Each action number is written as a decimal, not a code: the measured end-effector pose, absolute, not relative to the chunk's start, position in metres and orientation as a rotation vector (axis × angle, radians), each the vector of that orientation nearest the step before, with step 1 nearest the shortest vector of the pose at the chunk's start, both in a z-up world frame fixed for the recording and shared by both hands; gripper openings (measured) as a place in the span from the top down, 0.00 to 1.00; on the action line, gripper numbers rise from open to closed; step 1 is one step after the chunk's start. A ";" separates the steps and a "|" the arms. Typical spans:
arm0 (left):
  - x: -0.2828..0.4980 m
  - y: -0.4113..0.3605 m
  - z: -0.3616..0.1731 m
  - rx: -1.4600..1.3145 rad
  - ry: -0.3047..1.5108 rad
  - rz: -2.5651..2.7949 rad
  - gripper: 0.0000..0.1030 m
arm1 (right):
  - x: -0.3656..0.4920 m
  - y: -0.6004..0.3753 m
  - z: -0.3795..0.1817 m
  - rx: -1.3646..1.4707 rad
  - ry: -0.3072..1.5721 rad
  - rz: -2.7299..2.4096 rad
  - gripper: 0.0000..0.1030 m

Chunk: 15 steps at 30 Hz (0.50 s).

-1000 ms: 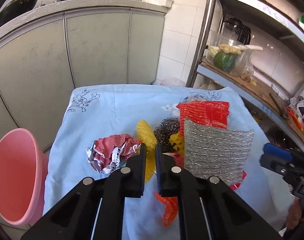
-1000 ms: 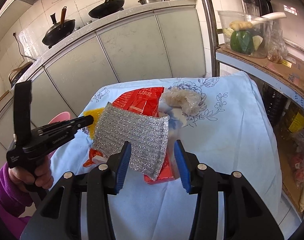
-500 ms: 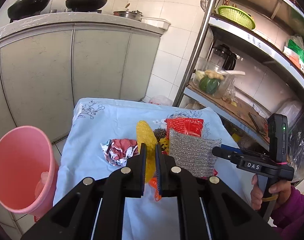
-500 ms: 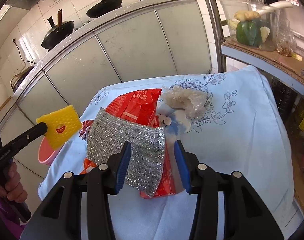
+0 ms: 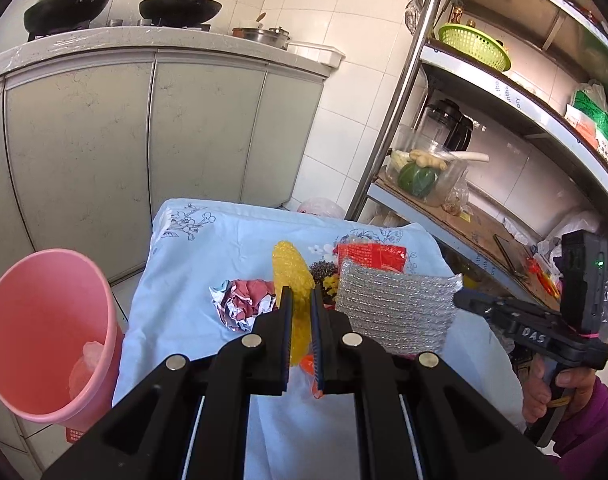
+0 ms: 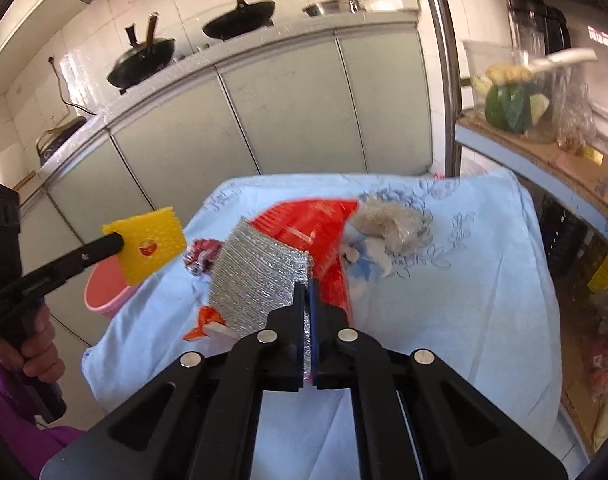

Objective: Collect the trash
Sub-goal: 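Grasp the yellow corn-shaped sponge with the left tool while the right tool grasps the silver scouring pad, then lift both held items and carry them over the pink bucket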

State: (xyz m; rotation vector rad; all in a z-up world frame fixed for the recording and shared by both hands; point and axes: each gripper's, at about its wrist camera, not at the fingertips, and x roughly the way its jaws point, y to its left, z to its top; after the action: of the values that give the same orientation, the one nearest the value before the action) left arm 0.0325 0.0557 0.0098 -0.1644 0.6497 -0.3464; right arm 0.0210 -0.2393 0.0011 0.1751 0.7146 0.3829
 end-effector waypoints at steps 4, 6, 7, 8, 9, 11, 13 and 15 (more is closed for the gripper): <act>0.027 0.063 0.017 -0.173 0.624 -0.344 0.92 | 0.014 -0.238 0.032 0.170 0.646 0.407 0.98; 0.026 0.065 0.020 -0.180 0.613 -0.342 0.92 | 0.012 -0.236 0.044 0.168 0.624 0.425 0.98; 0.024 0.066 0.022 -0.184 0.607 -0.339 0.92 | 0.011 -0.233 0.052 0.161 0.608 0.435 0.98; 0.023 0.067 0.023 -0.188 0.603 -0.337 0.92 | 0.011 -0.231 0.058 0.155 0.599 0.444 0.98; 0.022 0.069 0.024 -0.191 0.599 -0.335 0.92 | 0.011 -0.229 0.062 0.150 0.591 0.452 0.98; 0.019 0.072 0.026 -0.194 0.590 -0.327 0.92 | 0.012 -0.226 0.072 0.145 0.574 0.469 0.98; 0.016 0.077 0.029 -0.202 0.581 -0.317 0.92 | 0.014 -0.221 0.083 0.145 0.557 0.494 0.98; 0.014 0.082 0.032 -0.207 0.570 -0.304 0.92 | 0.018 -0.216 0.091 0.150 0.545 0.521 0.98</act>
State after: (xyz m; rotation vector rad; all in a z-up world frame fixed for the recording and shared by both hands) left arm 0.0142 0.0816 0.0316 -0.2068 0.5703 -0.3042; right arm 0.0176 -0.2160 0.0912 0.1503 0.5455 0.5207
